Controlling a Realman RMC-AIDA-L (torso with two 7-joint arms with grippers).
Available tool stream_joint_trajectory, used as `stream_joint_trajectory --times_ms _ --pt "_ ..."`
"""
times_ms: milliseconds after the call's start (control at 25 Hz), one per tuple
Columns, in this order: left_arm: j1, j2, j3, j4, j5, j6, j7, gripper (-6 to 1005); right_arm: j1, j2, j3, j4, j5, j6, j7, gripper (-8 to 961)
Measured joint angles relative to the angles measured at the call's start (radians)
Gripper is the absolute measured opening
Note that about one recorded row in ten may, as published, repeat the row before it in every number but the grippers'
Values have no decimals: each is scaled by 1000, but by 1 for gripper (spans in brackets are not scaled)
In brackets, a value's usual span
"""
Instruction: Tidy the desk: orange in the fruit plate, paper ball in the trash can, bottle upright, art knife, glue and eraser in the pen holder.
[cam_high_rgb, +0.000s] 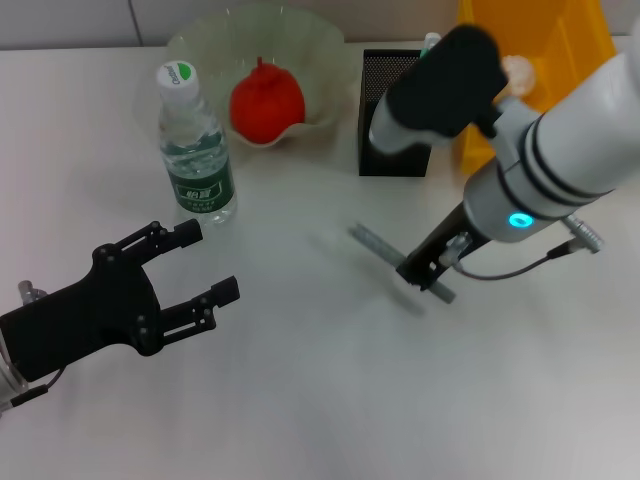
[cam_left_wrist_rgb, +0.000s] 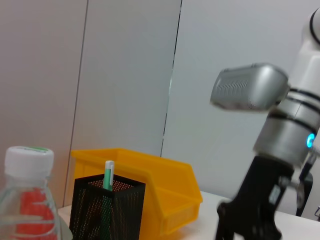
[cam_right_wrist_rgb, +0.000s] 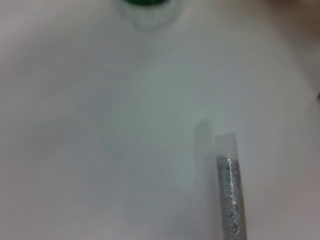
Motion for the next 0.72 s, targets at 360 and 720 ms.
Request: stream_joint_trajectory --times_ms 360,720 --pt "0 -1 -2 0 -1 0 -3 817 -205 2 118 -364 -5 233 -122 127" --pt "-9 -1 -6 -29 -6 -1 -1 817 -166 -1 118 -136 -1 589 -185 124"
